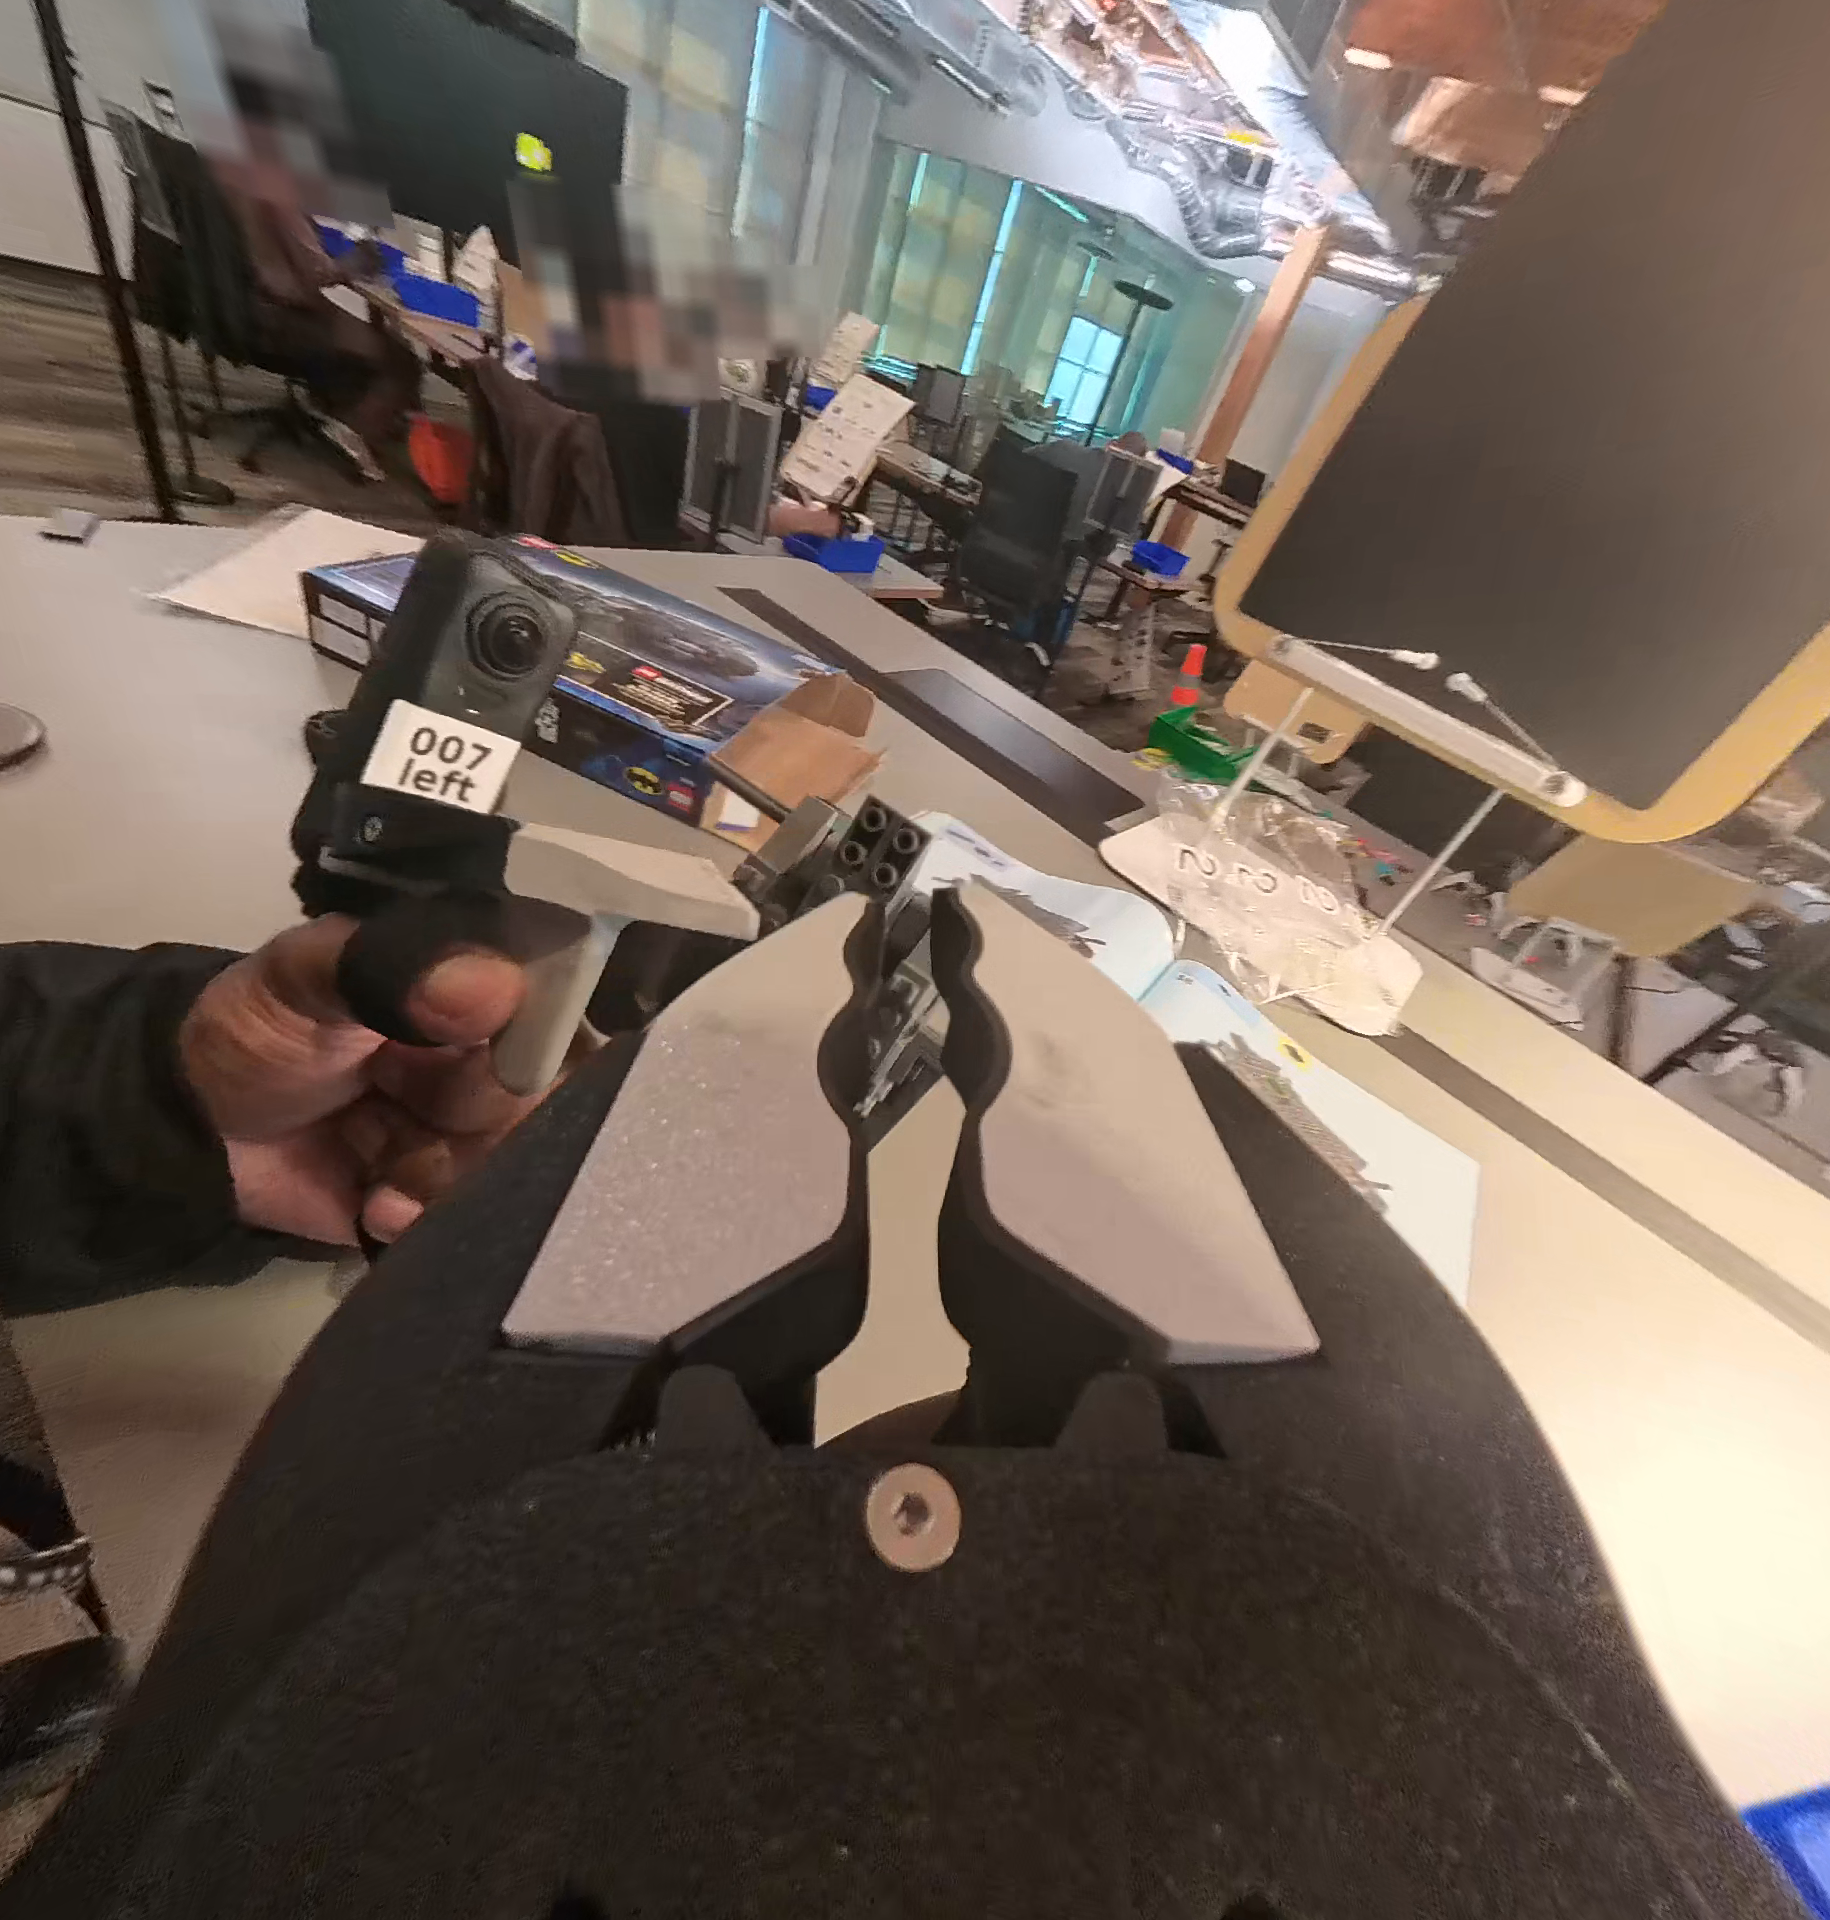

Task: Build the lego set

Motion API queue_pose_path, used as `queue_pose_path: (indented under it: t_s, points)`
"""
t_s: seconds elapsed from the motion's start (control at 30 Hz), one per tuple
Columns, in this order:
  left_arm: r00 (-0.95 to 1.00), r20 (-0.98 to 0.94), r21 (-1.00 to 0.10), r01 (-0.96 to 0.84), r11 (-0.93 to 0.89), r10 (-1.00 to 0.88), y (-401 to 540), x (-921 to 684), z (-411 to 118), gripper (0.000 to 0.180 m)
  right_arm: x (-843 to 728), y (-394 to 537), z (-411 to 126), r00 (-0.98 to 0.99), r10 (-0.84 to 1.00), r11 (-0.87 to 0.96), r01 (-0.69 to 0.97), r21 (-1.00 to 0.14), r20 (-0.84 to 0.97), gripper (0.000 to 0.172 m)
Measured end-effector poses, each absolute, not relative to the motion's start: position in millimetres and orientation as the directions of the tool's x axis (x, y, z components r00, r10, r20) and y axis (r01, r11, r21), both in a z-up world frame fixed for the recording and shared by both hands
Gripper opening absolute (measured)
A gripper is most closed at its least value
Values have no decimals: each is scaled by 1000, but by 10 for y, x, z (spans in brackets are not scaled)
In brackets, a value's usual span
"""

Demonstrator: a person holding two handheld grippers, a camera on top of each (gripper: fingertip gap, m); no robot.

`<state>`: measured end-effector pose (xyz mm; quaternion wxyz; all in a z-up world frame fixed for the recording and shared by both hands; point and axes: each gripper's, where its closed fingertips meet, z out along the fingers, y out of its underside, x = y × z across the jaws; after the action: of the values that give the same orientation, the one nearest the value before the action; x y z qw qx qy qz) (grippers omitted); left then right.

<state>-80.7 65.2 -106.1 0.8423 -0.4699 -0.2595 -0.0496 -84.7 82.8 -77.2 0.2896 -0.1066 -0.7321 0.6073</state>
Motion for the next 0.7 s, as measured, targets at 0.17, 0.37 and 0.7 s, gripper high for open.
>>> queue_pose_path:
  t_s: [0.17, 0.37, 0.7]
  points:
    - [852, 512, -761, 396, 513, 103, 714, -780, -1057, 29, -888, 845, -770, -881, 401, 214, -176, -961, 251, 14]
    - [829, 557, -759, 486, 433, 47, 803, -719, -1073, 29, -885, 885, -814, -924, 261, 262, -212, -942, 280, 15]
    - [804, 595, -737, 542, 404, 8, 847, -688, -1078, 29, -807, 904, -911, -960, 135, 276, -203, -939, 247, 22]
